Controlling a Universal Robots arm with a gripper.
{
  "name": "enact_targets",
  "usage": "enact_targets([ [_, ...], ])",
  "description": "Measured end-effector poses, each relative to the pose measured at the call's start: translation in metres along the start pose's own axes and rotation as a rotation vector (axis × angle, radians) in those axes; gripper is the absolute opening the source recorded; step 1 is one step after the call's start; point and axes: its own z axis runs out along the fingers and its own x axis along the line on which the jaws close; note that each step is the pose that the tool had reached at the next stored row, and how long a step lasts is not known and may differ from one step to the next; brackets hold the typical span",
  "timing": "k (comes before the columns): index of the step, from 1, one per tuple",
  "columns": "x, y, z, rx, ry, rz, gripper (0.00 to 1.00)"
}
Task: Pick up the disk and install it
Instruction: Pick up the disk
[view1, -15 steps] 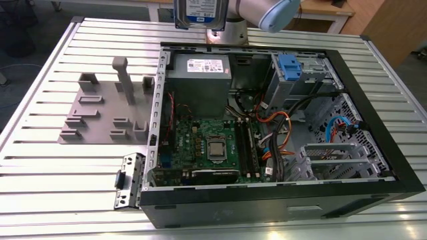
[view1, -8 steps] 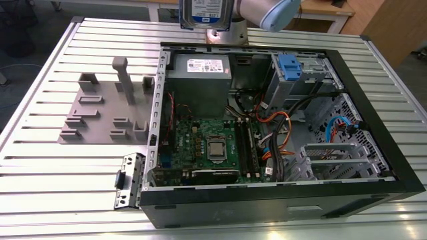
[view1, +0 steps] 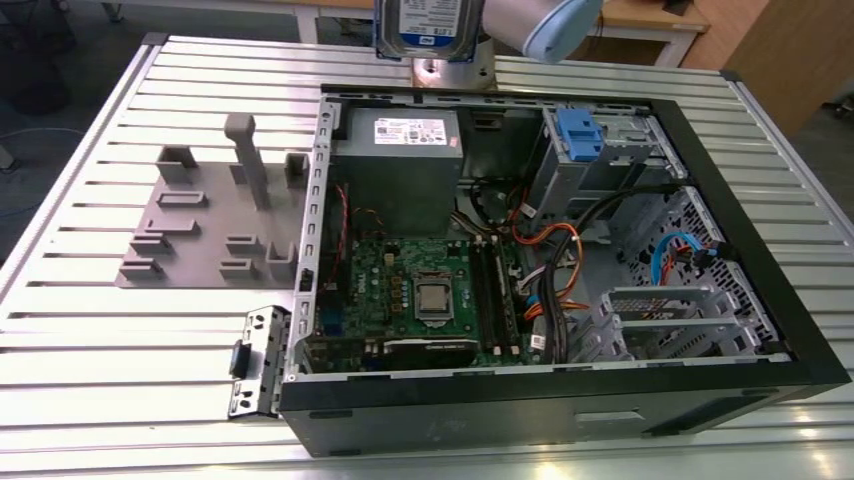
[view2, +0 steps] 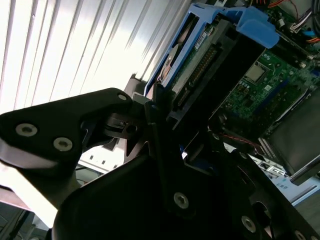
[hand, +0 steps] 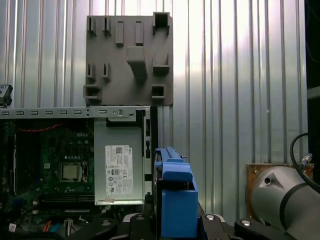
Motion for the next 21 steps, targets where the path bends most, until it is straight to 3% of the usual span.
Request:
enact_targets([
  [8,0.0025,-0.0084,-0.0004,-0.0003,0.0001,0.0,0.36],
  [21,0.0353,-0.0108,-0.0012,-0.0002,0.0001,0.0,0.36],
])
